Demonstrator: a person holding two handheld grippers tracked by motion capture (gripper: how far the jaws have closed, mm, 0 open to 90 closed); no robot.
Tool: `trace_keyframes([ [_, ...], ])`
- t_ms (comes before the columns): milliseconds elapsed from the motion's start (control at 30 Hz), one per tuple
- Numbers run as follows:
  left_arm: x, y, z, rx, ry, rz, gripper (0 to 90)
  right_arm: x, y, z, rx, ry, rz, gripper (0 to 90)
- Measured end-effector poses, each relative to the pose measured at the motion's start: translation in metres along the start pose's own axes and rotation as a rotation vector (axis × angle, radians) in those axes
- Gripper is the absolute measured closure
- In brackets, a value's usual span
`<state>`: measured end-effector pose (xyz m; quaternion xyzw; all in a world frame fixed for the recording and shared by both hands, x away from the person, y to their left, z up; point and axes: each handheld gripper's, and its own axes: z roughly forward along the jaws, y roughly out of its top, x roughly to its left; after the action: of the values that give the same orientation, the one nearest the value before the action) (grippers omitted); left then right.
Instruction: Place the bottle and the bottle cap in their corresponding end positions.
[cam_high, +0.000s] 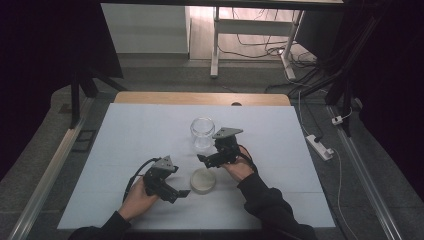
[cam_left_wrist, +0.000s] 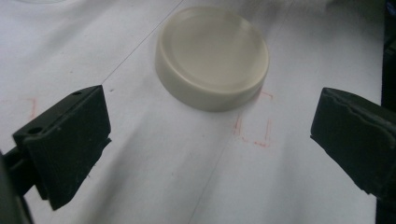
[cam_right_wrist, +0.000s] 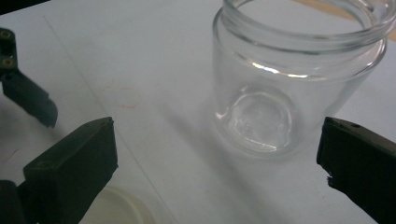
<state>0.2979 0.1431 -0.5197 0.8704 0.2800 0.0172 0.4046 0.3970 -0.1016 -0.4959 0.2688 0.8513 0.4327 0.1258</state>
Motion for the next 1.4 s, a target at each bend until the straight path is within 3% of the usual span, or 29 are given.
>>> trace_keyframes([
  [833, -0.005, -0.039, -0.044, -0.048, 0.064, -0.071, 0.0, 0.021, -0.034, -0.047, 0.015, 0.016, 0.006, 0.0],
  [1400, -0.007, -0.073, -0.078, -0.103, 0.128, -0.147, 0.0, 0.02, -0.069, -0.092, 0.023, -0.061, 0.026, 0.0],
])
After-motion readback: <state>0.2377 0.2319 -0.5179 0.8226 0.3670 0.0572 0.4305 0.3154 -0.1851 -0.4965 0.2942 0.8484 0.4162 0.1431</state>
